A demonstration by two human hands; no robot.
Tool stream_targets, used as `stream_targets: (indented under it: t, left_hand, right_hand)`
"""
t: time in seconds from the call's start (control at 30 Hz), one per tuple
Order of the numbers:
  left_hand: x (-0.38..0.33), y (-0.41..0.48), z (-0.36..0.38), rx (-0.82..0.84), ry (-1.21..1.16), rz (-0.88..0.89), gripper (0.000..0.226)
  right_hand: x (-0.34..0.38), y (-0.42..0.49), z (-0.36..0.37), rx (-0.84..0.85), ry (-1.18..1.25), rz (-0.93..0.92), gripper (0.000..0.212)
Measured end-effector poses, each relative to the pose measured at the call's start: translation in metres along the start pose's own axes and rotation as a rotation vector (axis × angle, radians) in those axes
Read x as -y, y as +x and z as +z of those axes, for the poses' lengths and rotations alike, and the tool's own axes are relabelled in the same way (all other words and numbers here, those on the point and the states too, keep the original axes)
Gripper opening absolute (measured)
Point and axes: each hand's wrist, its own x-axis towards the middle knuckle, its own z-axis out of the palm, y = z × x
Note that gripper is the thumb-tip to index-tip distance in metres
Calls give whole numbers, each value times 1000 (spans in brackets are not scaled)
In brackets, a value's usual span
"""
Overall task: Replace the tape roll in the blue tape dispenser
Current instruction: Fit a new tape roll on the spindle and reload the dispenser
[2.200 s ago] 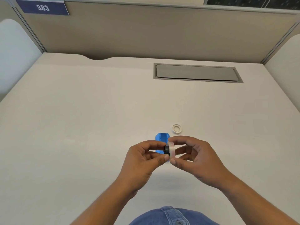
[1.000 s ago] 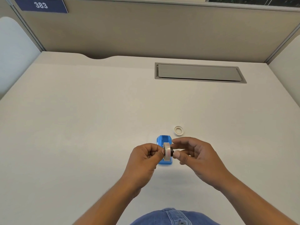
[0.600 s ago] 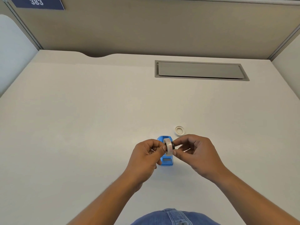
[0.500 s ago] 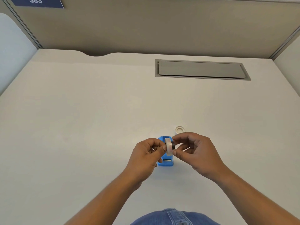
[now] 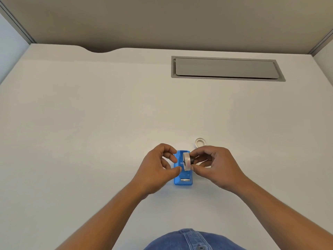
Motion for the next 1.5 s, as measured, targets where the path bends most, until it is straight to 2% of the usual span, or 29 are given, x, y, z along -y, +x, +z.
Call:
stream_targets:
  t: [0.13, 0.2, 0.4, 0.63, 0.83, 1.03, 1.5]
  left_hand:
    - [6, 9, -4, 8, 251, 103, 68]
    - [6, 14, -1, 23, 325, 153, 73]
    - [3, 24, 9, 3, 518, 218, 57]
    - [-1, 29, 13, 17, 588, 236, 52]
    - [-7, 30, 14, -1, 673, 275, 30]
    - [-11, 31, 14, -15, 682, 273, 25]
    - [-9, 32, 14, 11, 688, 271, 17]
  right_hand:
    - [-7, 5, 2, -32, -100, -21, 29]
    - [-9, 7, 4, -42, -134, -33, 29]
    - [-17, 14, 7, -64, -255, -125, 30]
    - [-24, 19, 12, -91, -333, -152, 32]
    - [-23, 17, 11, -79, -378, -168, 30]
    - [-24, 10, 11, -110, -429, -248, 28]
    - [-2, 9, 14, -64, -574, -271, 17]
